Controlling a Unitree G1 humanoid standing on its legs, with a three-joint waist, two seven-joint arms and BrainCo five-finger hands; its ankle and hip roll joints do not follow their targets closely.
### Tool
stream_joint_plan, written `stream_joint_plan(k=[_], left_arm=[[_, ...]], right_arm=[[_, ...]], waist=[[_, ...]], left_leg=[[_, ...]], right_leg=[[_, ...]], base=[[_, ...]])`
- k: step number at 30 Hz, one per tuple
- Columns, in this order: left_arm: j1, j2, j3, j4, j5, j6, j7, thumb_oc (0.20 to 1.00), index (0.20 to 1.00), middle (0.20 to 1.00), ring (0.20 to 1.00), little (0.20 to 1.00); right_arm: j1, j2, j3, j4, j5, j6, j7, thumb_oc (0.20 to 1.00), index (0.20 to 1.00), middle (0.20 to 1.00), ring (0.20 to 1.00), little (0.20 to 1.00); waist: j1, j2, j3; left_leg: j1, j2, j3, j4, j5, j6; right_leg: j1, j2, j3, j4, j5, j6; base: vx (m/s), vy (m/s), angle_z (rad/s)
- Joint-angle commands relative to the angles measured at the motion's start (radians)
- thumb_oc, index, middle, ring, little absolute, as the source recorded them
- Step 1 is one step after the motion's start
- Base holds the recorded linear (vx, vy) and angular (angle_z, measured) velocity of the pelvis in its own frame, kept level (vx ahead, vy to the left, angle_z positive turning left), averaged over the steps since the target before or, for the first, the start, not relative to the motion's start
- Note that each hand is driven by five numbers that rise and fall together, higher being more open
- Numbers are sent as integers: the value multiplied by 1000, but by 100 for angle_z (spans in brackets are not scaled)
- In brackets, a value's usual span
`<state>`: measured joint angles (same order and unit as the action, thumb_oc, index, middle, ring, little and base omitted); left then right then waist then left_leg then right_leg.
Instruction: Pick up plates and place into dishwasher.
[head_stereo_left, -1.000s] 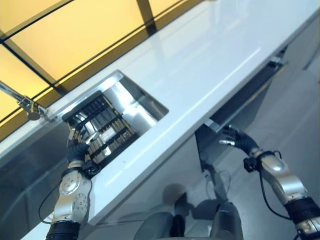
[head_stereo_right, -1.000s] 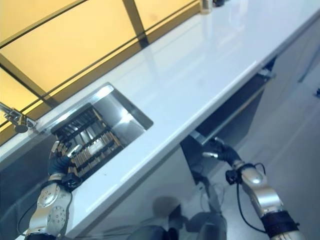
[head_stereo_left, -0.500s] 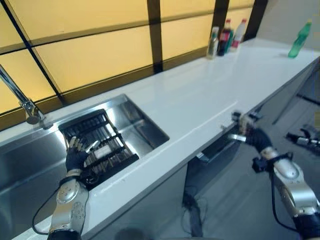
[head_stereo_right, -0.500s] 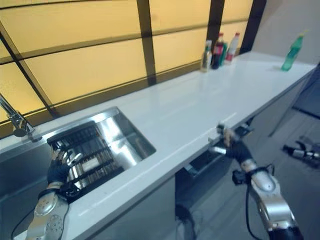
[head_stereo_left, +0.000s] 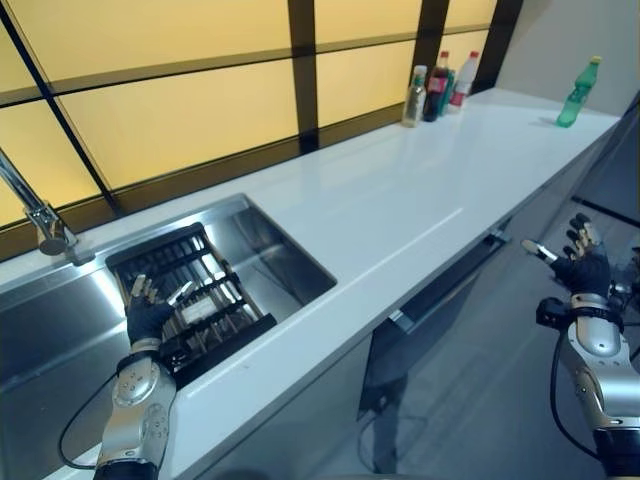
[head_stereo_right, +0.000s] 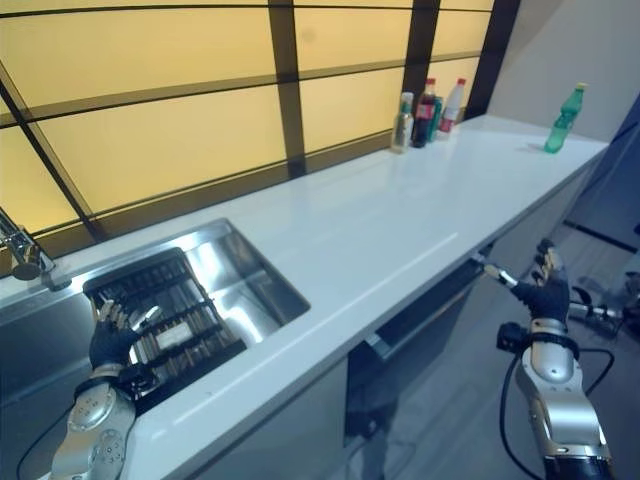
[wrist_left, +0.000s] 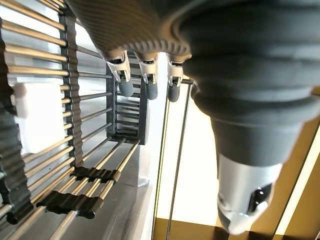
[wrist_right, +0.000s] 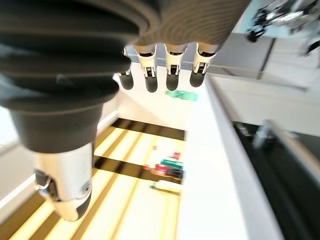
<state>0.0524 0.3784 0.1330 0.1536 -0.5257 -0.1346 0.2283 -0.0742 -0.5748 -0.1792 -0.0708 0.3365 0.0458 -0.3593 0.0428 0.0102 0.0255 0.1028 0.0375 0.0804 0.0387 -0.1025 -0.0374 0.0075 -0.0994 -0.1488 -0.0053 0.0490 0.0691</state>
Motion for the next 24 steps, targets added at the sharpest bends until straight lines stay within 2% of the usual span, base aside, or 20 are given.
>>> stream_joint_plan(k=[1,5,10,18,24], left_arm=[[-60,29,-45,-38,-13,-9,18,1000,1000,1000,1000,1000],[-87,14,-85,-82,-16,29,10,1000,1000,1000,1000,1000],[-102,20,-114,-118,-15,69,25,1000,1000,1000,1000,1000],[-87,18,-117,-147,-52,97,-8,1000,1000,1000,1000,1000],[-65,13,-127,-163,-52,95,-52,1000,1000,1000,1000,1000]], right_arm=[[-205,-3,54,-71,-53,-90,25,1000,1000,1000,1000,1000],[-285,-4,156,-83,-73,-105,107,1000,1000,1000,1000,1000],[-359,-1,245,-91,-82,-124,132,1000,1000,1000,1000,1000],[-398,46,387,-83,-80,-92,218,1000,1000,1000,1000,1000],[-379,115,479,1,-13,-86,238,1000,1000,1000,1000,1000]], waist=[[26,-60,8],[59,-73,6],[98,-89,9],[157,-101,17],[199,-104,22]], left_leg=[[-43,-64,-3,55,-48,54],[-42,-54,-16,43,-37,44],[-38,-40,-39,23,-18,30],[-48,-29,-96,6,12,11],[-58,-27,-134,1,30,6]], right_leg=[[45,-8,-10,-7,-55,15],[61,-15,-49,-14,-58,14],[83,-17,-98,-21,-65,8],[107,-17,-150,-25,-79,0],[125,-17,-188,-21,-92,-7]], base=[[0,0,0],[2,-41,14],[23,-51,20],[36,-33,25],[25,-38,28]])
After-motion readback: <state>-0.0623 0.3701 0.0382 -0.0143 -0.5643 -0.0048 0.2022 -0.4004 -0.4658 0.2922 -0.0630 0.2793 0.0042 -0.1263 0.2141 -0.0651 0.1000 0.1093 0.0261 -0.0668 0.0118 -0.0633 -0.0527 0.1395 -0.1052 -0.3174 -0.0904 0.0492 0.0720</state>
